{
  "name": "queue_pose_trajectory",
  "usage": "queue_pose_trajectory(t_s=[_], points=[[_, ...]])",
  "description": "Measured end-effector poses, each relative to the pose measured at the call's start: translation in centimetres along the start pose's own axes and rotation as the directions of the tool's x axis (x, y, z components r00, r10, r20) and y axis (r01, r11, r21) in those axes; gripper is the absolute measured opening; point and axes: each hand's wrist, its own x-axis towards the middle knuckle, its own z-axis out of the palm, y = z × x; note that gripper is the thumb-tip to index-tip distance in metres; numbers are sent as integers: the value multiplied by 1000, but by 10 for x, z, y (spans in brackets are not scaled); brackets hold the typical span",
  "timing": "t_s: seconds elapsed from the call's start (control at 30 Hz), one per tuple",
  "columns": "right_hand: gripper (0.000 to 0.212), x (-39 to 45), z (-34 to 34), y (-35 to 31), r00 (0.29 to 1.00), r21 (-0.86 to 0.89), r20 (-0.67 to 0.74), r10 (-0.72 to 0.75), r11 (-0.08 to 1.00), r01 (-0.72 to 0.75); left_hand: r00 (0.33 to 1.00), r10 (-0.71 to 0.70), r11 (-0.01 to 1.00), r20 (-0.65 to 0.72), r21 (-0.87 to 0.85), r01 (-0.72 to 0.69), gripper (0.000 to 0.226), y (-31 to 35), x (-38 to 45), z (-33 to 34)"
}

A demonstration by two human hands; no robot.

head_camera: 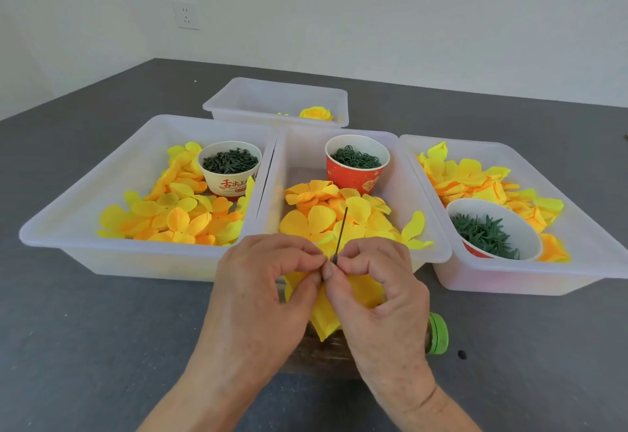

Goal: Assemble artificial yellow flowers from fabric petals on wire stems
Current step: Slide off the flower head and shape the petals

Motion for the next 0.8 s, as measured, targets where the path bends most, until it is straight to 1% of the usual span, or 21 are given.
queue_pose_trajectory(t_s=[0.1,0.2,0.27,0.3,0.37,0.43,0.5,0.53,0.6,0.7,0.73,0.8], points=[[15,-1,0,1,1000,14,2,-10,1000,10,1000,-3,1000,2,-8,3,26,-3,-1,1],[17,-3,-1,-1,1000,14,-12,-27,1000,27,999,-40,998,4,-53,40,27,0,-4,0],[16,-3,-5,-4,1000,-2,9,-14,1000,14,999,-51,997,-3,-63,50,27,5,-5,-2],[14,-1,-8,-4,999,-2,45,21,1000,-21,999,-51,997,-10,-57,50,26,6,-5,-3],[15,5,-17,-5,976,30,167,139,989,-146,998,-53,998,-19,-27,52,21,8,-6,-3],[21,13,-28,-6,919,75,322,230,961,-267,998,-44,998,-33,42,45,14,10,-8,-1],[27,26,-36,-8,851,111,464,245,937,-330,998,-29,992,-55,124,35,12,13,-9,2],[29,32,-38,-9,826,124,512,235,932,-342,998,-13,986,-63,163,23,12,14,-8,2],[27,41,-40,-8,803,135,561,201,935,-328,997,44,970,-68,243,-27,12,16,-7,3],[6,44,-39,-6,786,180,593,174,923,-340,991,119,935,-67,345,-89,12,20,-7,4],[3,43,-38,-4,789,190,592,164,923,-335,989,129,922,-73,375,-92,13,21,-8,4],[4,42,-38,0,799,188,583,147,932,-309,986,144,902,-83,421,-96,16,23,-6,6]])
